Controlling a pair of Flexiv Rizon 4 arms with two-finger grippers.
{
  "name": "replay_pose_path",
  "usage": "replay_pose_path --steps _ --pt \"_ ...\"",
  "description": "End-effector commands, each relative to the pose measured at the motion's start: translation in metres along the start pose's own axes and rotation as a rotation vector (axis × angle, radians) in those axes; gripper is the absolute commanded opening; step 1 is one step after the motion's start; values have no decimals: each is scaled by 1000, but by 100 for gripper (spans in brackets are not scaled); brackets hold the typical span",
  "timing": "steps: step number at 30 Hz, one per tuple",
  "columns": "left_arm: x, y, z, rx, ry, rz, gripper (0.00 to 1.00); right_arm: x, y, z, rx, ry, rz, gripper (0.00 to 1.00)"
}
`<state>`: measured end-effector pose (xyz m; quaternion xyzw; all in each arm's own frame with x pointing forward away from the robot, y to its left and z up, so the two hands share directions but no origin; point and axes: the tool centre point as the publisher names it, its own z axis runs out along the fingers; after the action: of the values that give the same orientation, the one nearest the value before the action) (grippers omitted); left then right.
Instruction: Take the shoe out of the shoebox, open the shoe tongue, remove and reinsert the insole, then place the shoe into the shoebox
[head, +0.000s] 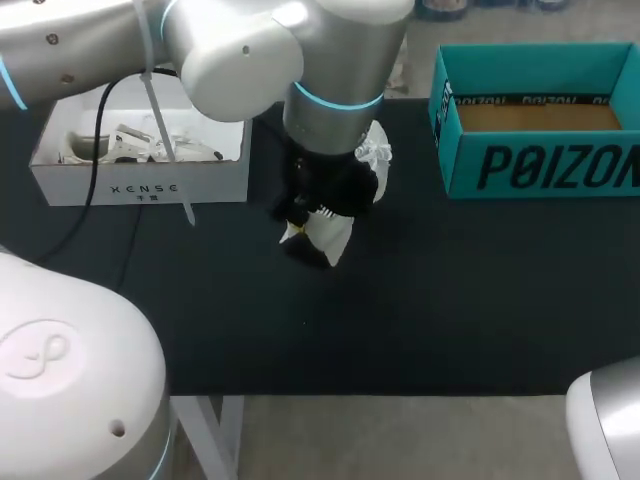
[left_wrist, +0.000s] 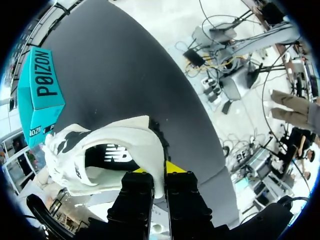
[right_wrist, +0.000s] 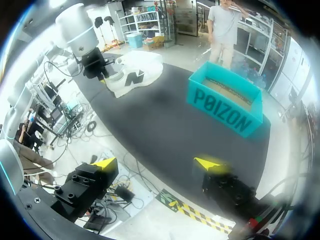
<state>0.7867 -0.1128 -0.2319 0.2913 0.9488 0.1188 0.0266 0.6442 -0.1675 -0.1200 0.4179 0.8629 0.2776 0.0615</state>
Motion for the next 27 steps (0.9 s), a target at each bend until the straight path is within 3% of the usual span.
replay_pose_path --steps 1,13,21,27 --pt "3 34 -8 5 1 -5 0 -2 3 -1 7 3 1 100" --pt "14 128 20 47 -40 3 0 -2 3 -1 7 3 1 100" --pt "23 188 25 82 -88 -4 0 -2 3 -1 7 3 1 100" --pt "21 203 15 63 -93 24 0 -2 3 -1 7 3 1 100"
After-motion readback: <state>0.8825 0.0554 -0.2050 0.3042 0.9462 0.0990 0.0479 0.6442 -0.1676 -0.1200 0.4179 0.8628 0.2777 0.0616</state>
